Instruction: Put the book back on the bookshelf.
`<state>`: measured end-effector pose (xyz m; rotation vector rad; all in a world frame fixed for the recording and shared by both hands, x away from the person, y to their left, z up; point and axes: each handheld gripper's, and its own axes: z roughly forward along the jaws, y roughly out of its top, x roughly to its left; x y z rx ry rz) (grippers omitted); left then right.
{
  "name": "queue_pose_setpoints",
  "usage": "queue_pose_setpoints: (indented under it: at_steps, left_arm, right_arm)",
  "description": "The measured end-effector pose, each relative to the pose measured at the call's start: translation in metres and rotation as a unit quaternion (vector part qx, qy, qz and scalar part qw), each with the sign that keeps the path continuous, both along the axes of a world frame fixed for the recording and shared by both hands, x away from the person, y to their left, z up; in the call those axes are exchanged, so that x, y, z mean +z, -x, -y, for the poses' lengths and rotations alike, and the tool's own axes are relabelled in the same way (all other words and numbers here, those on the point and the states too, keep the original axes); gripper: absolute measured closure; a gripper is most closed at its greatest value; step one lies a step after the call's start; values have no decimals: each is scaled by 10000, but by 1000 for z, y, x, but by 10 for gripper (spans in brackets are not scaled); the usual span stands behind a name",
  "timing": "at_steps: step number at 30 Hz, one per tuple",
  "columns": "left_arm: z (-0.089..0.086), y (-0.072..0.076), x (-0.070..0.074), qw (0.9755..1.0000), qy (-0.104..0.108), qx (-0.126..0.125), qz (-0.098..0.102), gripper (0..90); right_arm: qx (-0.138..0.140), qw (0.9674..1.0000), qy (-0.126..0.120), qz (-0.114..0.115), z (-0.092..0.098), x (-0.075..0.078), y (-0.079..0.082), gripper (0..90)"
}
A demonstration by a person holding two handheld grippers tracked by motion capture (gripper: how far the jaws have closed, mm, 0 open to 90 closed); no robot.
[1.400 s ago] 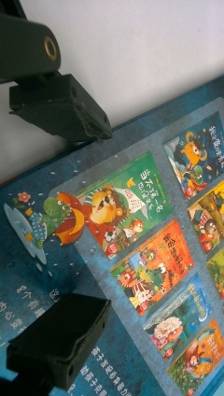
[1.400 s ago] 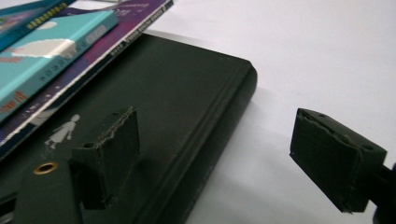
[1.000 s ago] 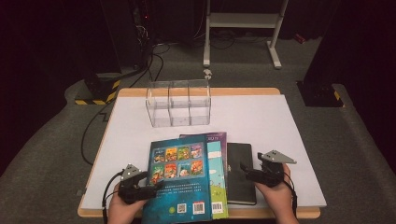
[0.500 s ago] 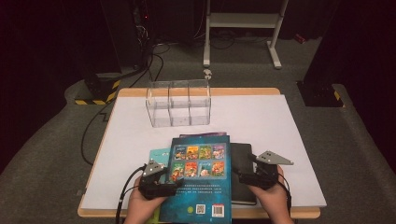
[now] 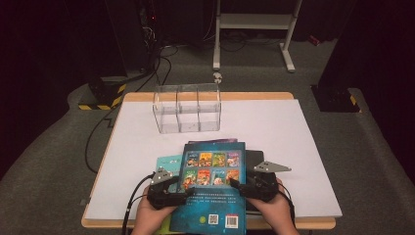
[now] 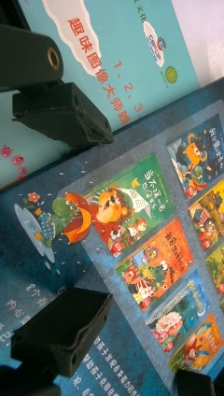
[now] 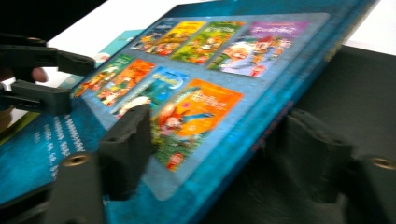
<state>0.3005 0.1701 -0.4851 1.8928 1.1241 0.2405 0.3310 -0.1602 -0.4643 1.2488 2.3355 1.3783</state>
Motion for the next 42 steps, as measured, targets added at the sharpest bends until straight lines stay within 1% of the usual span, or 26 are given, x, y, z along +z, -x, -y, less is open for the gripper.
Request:
queue_pose_setpoints:
  at_steps: [2, 3, 4, 5, 6, 7, 8, 9, 11, 13, 14, 15, 16, 18, 19, 20, 21, 23, 26, 29, 30, 31, 34, 38, 42]
  left_arm:
    - [0, -2, 1, 10000, -42, -27, -21, 198]
    - [2, -5, 1, 10000, -58, -24, -10, 197]
    - [2, -5, 1, 10000, -58, -24, -10, 195]
    - [2, -8, 1, 10000, -68, -11, -6, 193]
    - [2, -13, 1, 10000, -66, 3, -7, 195]
    - [2, -24, 2, 9999, -116, -10, -33, 197]
    - [2, -24, 2, 9999, -116, -10, -33, 199]
    - [2, -30, 3, 9999, -147, -19, -46, 199]
    - [2, -40, 4, 9998, -171, -27, -64, 199]
    - [2, -45, 4, 9998, -180, -56, -44, 199]
    - [2, -45, 4, 9998, -173, -62, -39, 198]
    - [1, -43, 3, 9998, -160, -46, 56, 199]
    - [1, -43, 3, 9998, -160, -46, 56, 200]
    - [0, -40, 1, 9999, -71, -7, 99, 201]
    - [-1, -40, 0, 10000, 9, 8, 26, 200]
    - [-1, -40, 0, 10000, 9, 8, 26, 198]
    - [-2, -39, 0, 10000, -18, -47, 3, 198]
    - [-3, -36, 1, 9999, -33, -116, -12, 194]
    - [-3, -34, 0, 9999, -3, -103, 11, 194]
    - [-4, -34, 0, 9999, -4, -124, 13, 194]
    - [-4, -33, 0, 9999, -1, -126, 24, 194]
    - [-4, -33, 0, 9999, -1, -126, 24, 195]
    - [-4, -33, -1, 9999, 2, -120, 34, 195]
    - [-4, -32, -1, 9999, 14, -101, 37, 194]
    - [-5, -32, -1, 10000, 1, -90, 42, 182]
  right_arm:
    - [-21, 10000, 76, -24, -2, 2, -2, 297]
    - [-49, 9999, 107, -23, -2, 3, -3, 303]
    - [-90, 9999, 132, -17, -3, 4, -6, 308]
    - [-106, 9998, 167, 4, -4, 4, -11, 307]
    - [-137, 9997, 205, 4, -4, 5, -16, 307]
    - [-157, 9996, 231, 12, -5, 5, -22, 307]
    - [-171, 9996, 233, 14, -6, 5, -28, 307]
    - [-171, 9996, 233, 14, -6, 5, -28, 307]
    - [-206, 9996, 203, -32, -6, 5, -39, 307]
    - [-220, 9996, 161, -42, -6, 4, -46, 305]
    - [-217, 9997, 126, -62, -6, 3, -47, 288]
    - [-203, 9997, 146, -11, -7, 2, -48, 274]
    - [-207, 9997, 142, -17, -7, 2, -47, 274]
    - [-196, 9997, 134, -13, -7, 2, -47, 275]
    - [-166, 9998, 65, -119, -7, 1, -47, 248]
    - [-166, 9998, 65, -119, -7, 1, -47, 248]
    - [-113, 9997, 20, -223, -7, 0, -46, 250]
    - [-22, 9995, -12, -314, -10, -1, -44, 254]
    - [17, 9995, 12, -325, -11, -1, -42, 257]
    - [35, 9989, -65, -453, -10, -1, -43, 292]
    - [22, 9987, -127, -499, -8, 0, -45, 332]
    - [22, 9987, -127, -499, -8, 0, -45, 332]
    - [-58, 9980, -204, -588, -5, 1, -44, 401]
    - [-102, 9983, -168, -547, -5, 3, -42, 436]
    - [-119, 9992, -92, -380, -6, 5, -38, 447]
